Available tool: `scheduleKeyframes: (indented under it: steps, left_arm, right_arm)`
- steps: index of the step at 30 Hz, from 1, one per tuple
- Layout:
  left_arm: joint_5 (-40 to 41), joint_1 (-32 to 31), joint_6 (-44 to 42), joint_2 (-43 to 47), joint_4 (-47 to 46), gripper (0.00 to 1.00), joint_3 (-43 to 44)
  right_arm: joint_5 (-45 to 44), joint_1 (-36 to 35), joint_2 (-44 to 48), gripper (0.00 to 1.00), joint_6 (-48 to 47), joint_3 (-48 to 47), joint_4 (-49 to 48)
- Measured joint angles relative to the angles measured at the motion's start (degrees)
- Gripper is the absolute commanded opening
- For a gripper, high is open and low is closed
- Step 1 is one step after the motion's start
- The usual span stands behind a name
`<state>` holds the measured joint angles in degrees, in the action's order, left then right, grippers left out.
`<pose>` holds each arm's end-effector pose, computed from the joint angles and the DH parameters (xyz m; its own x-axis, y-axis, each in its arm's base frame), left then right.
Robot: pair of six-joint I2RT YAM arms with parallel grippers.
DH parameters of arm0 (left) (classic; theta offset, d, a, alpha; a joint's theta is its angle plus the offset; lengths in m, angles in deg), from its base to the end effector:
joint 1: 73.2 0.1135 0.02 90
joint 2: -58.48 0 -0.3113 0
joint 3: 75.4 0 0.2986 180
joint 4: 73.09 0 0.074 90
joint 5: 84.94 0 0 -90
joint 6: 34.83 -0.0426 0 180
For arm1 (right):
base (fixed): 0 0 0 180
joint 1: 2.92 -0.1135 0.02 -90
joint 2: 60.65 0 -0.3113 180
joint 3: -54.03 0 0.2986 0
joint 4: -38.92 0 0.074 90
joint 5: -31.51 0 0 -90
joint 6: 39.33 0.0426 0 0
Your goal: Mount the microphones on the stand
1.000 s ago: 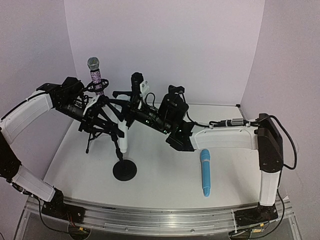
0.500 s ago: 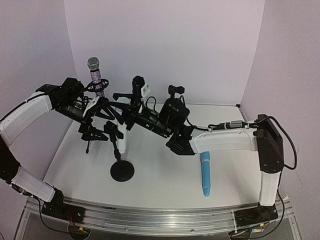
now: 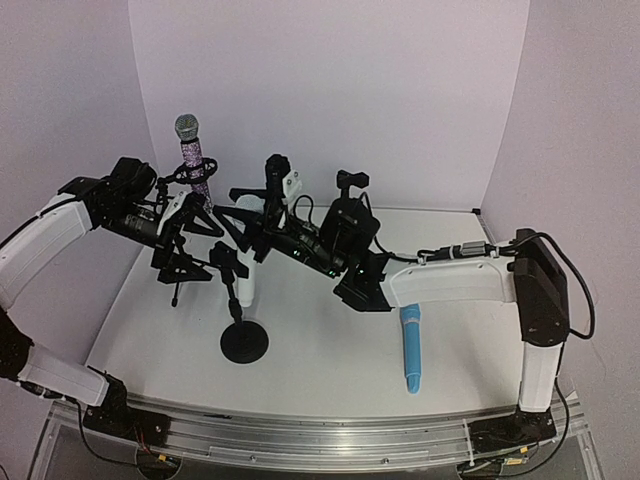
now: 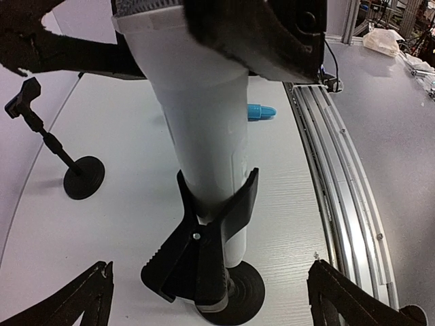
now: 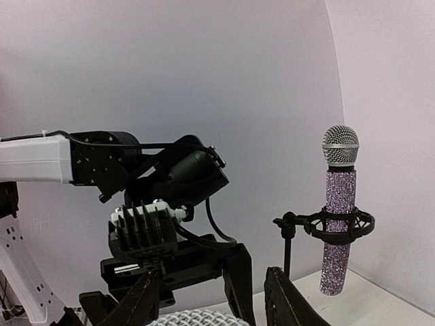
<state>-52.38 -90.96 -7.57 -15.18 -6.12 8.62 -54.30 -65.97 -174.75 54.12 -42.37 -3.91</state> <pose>0.2552 -0.1194 0.3850 0.1744 0.4465 -0.8776 0.9844 -0.0564 0.1669 0.2406 0.4801 0.3563 0.1368 0.4015 -0.9056 -0.9289 0.3695 0.0235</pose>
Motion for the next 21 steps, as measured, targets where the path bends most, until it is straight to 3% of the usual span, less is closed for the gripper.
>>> scheduleKeyframes:
  steps: [3,5,6,15,21]
  left_arm:
    - [-0.1,0.3,0.9,0.6,-0.7,1.00,-1.0]
    - [-0.4,0.7,2.0,1.2,-1.8,1.00,-2.2]
    - [-0.7,1.0,2.7,1.7,-2.6,1.00,-3.0]
    - [-1.9,2.0,17.0,10.5,-18.3,0.96,-16.6]
    - [-2.0,2.0,26.5,14.2,-31.3,0.85,-28.3]
  right_arm:
    - [-0.3,0.0,0.0,0.67,-0.3,0.6,1.0]
    - [-0.8,0.0,0.0,0.83,-0.2,1.0,1.5]
    - [-0.9,0.0,0.0,0.85,-0.6,1.1,1.4]
    - [-1.7,0.0,1.9,0.90,-1.4,3.5,2.4]
    - [-2.7,0.0,7.4,0.91,-3.0,9.0,6.8]
